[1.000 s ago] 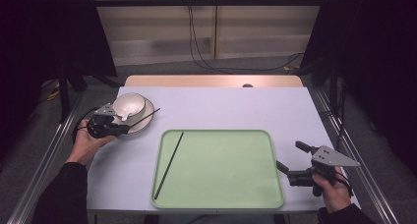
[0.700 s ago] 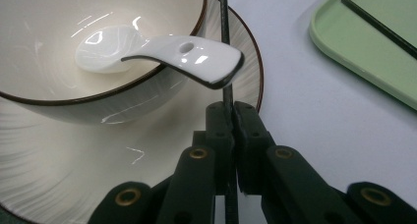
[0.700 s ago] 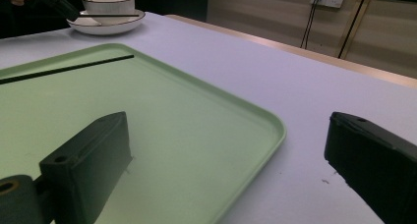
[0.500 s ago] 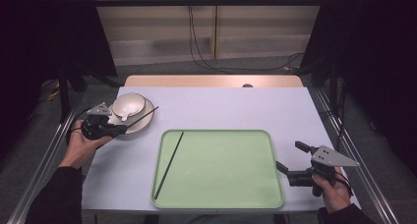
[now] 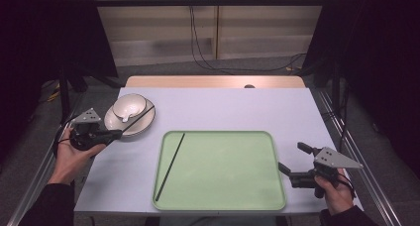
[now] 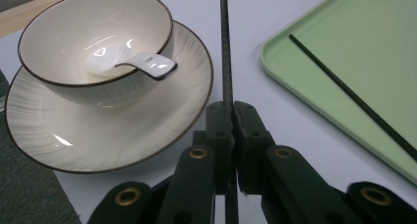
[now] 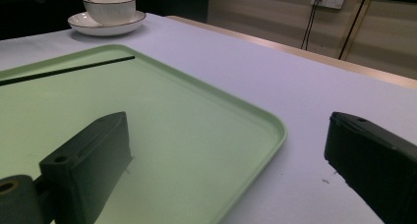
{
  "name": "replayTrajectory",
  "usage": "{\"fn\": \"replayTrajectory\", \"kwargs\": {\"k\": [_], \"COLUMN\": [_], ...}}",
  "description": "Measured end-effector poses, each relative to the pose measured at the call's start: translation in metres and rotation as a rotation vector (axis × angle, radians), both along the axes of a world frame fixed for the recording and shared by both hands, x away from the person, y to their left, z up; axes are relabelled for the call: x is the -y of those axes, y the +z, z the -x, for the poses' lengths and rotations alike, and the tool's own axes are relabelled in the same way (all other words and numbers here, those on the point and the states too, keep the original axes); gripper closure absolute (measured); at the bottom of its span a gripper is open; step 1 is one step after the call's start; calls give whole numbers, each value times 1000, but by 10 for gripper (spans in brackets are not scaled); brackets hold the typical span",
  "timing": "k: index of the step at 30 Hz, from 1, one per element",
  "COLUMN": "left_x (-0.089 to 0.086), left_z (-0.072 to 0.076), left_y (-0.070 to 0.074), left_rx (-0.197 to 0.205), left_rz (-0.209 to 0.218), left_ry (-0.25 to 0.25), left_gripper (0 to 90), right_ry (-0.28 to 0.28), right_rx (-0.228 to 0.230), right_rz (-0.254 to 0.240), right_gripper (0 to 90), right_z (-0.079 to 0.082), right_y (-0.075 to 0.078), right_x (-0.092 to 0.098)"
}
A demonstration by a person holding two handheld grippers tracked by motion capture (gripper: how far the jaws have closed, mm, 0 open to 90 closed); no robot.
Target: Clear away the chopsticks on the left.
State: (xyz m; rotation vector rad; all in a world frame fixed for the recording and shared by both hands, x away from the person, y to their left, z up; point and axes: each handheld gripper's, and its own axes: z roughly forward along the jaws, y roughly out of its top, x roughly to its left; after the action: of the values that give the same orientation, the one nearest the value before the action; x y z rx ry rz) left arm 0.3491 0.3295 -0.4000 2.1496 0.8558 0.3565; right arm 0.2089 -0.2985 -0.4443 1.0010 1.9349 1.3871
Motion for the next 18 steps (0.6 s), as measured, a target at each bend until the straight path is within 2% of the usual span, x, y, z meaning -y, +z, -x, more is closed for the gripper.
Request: {"fn": "replayTrajectory", "kwargs": {"k": [2,3,7,9,15,18], "left_x": [-3,-3,0,5,23,35], "left_z": [6,9,23,32,60,71], "left_y": [2,3,4,5,8,8], "left_rx": [5,-1,-20,-25,-31,-23], "left_rz": [13,18,32,29,59,41], "left_ry": [12,27,35,36,52,78], "left_gripper": [862,862,862,862,862,862], "right_ry": [1,-2,-5,0,-3,-2], "right_rx": [-5,-4,-4,-3,0,0], "right_rz": [-2,-4,-2,-2,-3,-3], "right_gripper": [31,31,31,31,31,31], "right_z": [0,0,0,0,0,0], "right_y": [0,0,0,0,0,0], "right_x": [0,0,0,0,0,0]}}
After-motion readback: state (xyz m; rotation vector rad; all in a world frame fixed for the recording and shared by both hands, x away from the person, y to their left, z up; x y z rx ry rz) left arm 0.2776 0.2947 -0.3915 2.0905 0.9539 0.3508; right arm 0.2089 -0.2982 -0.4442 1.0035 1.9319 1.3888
